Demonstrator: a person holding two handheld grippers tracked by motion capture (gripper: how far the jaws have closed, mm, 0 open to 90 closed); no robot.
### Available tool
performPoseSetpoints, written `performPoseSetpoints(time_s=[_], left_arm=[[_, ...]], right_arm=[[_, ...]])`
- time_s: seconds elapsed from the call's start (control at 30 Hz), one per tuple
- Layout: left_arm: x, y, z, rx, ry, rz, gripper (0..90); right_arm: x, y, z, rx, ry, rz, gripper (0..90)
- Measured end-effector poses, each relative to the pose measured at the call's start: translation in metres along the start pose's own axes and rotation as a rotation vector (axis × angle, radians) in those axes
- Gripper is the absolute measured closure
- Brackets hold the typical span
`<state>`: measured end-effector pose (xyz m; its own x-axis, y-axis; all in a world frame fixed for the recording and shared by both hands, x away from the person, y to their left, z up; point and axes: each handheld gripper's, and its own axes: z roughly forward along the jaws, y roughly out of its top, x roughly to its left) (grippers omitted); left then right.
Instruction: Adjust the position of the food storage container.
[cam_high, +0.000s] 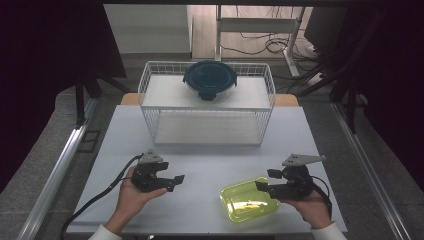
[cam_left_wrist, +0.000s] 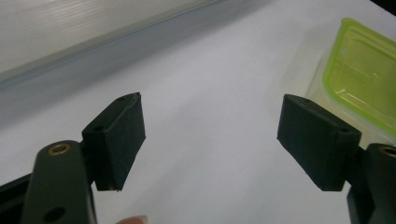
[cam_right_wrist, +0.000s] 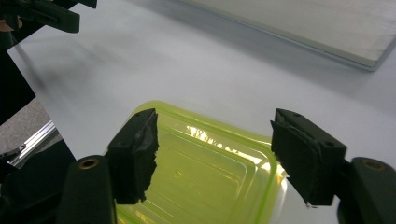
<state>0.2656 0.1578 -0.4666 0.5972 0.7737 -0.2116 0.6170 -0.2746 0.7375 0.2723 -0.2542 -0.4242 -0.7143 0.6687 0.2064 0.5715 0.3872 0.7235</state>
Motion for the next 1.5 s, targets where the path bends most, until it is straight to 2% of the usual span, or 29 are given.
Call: performPoseSetpoints(time_s=[0.23, 0.33, 0.37, 0.4, 0.43, 0.47, 0.5, 0.53, 0.57, 0.6, 0.63, 0.67, 0.7, 0.73, 0.77, 0.8, 0.9, 0.93, 1.0, 1.2, 1.3, 1.5], left_arm=[[-0.001, -0.004, 0.004, 0.021, 0.014, 0.002, 23.1], [0.000, -0.005, 0.002, 0.021, 0.021, 0.002, 23.1], [0.000, -0.005, 0.001, 0.019, 0.022, -0.001, 23.1], [0.001, -0.005, 0.001, 0.018, 0.021, -0.004, 23.1], [0.002, -0.004, 0.001, 0.023, 0.018, -0.007, 23.0], [0.002, -0.005, 0.002, 0.029, 0.013, -0.014, 23.0], [0.003, -0.005, 0.002, 0.035, 0.012, -0.022, 22.9], [0.004, -0.006, 0.004, 0.050, 0.017, -0.030, 22.9], [0.004, -0.006, 0.004, 0.050, 0.017, -0.030, 22.9], [0.005, -0.006, 0.004, 0.055, 0.019, -0.029, 22.9], [0.006, -0.006, 0.004, 0.057, 0.020, -0.028, 22.9], [0.007, -0.007, 0.004, 0.056, 0.020, -0.032, 22.9], [0.008, -0.006, 0.003, 0.053, 0.023, -0.039, 22.9], [0.008, -0.006, 0.003, 0.053, 0.023, -0.039, 23.0], [0.008, -0.006, 0.002, 0.052, 0.028, -0.039, 23.0], [0.008, -0.006, 0.001, 0.050, 0.029, -0.043, 23.0], [0.008, -0.006, 0.000, 0.048, 0.029, -0.046, 23.1], [0.008, -0.006, 0.000, 0.048, 0.029, -0.046, 23.1], [0.007, -0.007, 0.001, 0.051, 0.027, -0.042, 23.1], [0.009, -0.008, 0.003, 0.061, 0.028, -0.040, 23.1], [0.010, -0.008, 0.002, 0.057, 0.032, -0.042, 23.3], [0.011, -0.009, 0.002, 0.058, 0.032, -0.044, 23.3]], right_arm=[[-0.007, -0.008, -0.015, -0.006, 0.037, 0.058, 48.3], [-0.007, -0.012, -0.017, 0.004, 0.026, 0.049, 52.4], [-0.006, -0.015, -0.018, 0.024, 0.027, 0.046, 58.6], [-0.006, -0.015, -0.018, 0.024, 0.027, 0.046, 58.6], [-0.005, -0.019, -0.019, 0.057, 0.040, 0.030, 66.7], [-0.005, -0.019, -0.019, 0.057, 0.040, 0.030, 66.7], [-0.004, -0.021, -0.018, 0.073, 0.044, 0.012, 69.8], [0.001, -0.024, -0.018, 0.096, 0.062, -0.020, 76.8], [0.001, -0.024, -0.018, 0.096, 0.062, -0.020, 76.8], [0.004, -0.026, -0.017, 0.109, 0.076, -0.035, 80.5], [0.012, -0.029, -0.015, 0.133, 0.110, -0.068, 87.0], [0.012, -0.029, -0.015, 0.133, 0.110, -0.068, 87.0], [0.020, -0.032, -0.010, 0.172, 0.130, -0.105, 88.8], [0.020, -0.032, -0.010, 0.172, 0.130, -0.105, 88.8], [0.028, -0.037, -0.003, 0.221, 0.135, -0.145, 88.9], [0.028, -0.037, -0.003, 0.221, 0.135, -0.145, 88.9], [0.039, -0.047, 0.007, 0.303, 0.130, -0.212, 89.1], [0.039, -0.047, 0.007, 0.303, 0.130, -0.212, 89.1], [0.042, -0.053, 0.011, 0.337, 0.130, -0.232, 89.1], [0.042, -0.064, 0.027, 0.411, 0.092, -0.263, 89.1], [0.046, -0.065, 0.035, 0.403, 0.058, -0.290, 89.1], [0.046, -0.066, 0.040, 0.375, 0.023, -0.277, 89.1]])
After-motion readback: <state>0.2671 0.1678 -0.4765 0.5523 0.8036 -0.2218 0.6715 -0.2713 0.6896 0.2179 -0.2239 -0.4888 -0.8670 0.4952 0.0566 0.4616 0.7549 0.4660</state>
